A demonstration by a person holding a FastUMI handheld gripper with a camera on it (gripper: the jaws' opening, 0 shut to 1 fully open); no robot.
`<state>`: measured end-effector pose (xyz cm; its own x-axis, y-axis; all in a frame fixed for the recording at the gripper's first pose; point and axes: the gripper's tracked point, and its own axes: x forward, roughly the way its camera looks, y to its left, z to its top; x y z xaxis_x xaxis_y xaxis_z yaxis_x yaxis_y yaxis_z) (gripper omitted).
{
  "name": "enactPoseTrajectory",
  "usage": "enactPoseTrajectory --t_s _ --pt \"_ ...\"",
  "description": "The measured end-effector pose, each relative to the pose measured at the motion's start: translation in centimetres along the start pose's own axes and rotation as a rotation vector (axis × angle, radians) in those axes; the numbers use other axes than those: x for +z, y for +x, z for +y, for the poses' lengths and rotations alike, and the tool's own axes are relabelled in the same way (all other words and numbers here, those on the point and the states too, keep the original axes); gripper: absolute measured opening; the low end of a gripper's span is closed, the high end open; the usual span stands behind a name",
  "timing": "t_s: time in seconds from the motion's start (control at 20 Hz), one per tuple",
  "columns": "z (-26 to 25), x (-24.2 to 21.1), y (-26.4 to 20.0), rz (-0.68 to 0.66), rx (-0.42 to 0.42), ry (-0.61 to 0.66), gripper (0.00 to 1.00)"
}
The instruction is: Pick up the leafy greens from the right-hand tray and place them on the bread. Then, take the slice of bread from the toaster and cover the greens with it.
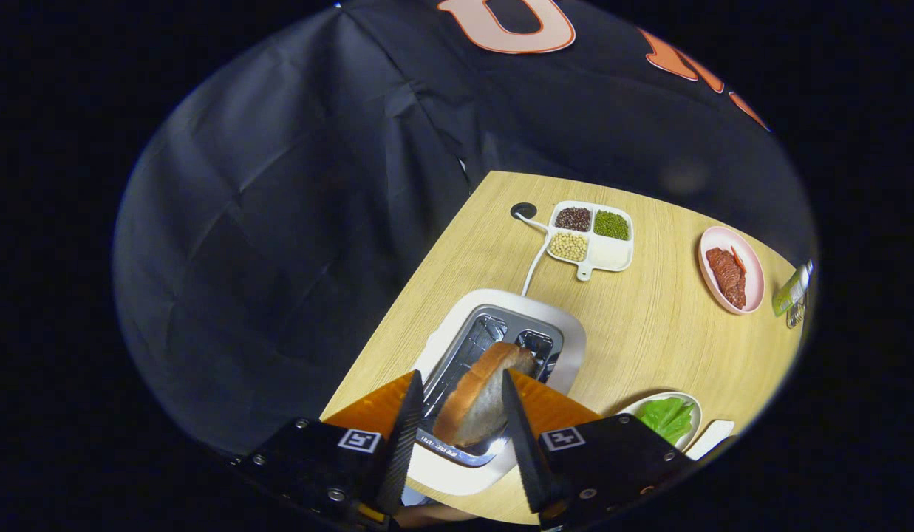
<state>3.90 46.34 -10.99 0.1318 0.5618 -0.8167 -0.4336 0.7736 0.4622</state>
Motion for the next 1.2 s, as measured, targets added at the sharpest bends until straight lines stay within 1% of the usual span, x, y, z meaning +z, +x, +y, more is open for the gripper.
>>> enactPoseTrajectory --t_s 0.1,0.15,0.2,0.25,0.3,0.35,0.4,0.5,0.65,1.0,1.2 --pt "-0.2 0.1 0.0 -0.007 -0.003 0.017 0.48" --pt "-0.2 0.0 0.0 -0.005 0.002 0.025 0.44" --pt "-0.3 -0.1 -0.2 -0.006 0.009 0.033 0.37" --pt "-0.3 0.0 -0.3 -0.009 0.02 0.044 0.35" --pt "-0.6 0.0 -0.6 -0.017 0.021 0.06 0.3" --pt "-1.0 0.1 -1.0 -0.034 0.02 0.074 0.27" --pt "-1.5 0.4 -1.5 -0.049 0.016 0.088 0.22" --pt "-2.0 0.8 -2.7 -0.083 0.046 0.134 0.14" --pt "-2.6 1.2 -4.7 -0.138 0.08 0.152 0.11" --pt "-3.4 0.2 -9.7 -0.235 0.17 0.161 0.11" --pt "-4.9 -0.5 -12.4 -0.296 0.199 0.166 0.1"
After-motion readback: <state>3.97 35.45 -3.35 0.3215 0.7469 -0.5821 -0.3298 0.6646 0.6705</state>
